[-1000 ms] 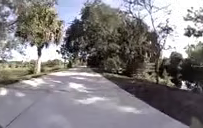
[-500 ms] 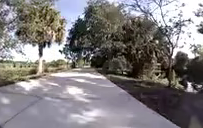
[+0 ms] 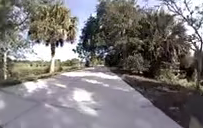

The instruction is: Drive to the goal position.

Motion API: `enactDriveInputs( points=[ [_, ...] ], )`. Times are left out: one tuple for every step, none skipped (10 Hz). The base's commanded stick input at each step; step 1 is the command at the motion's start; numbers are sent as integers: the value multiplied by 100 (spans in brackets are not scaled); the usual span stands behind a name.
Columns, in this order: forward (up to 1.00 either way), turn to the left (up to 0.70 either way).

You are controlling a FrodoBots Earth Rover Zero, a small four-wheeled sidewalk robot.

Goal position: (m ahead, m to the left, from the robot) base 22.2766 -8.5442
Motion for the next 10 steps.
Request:
enactDriveInputs(
  points=[
    [85,21],
    [85,1],
    [85,0],
    [85,0],
    [85,0],
    [85,0],
    [85,0],
    [85,0],
    [93,0],
    [100,0]
  ],
)
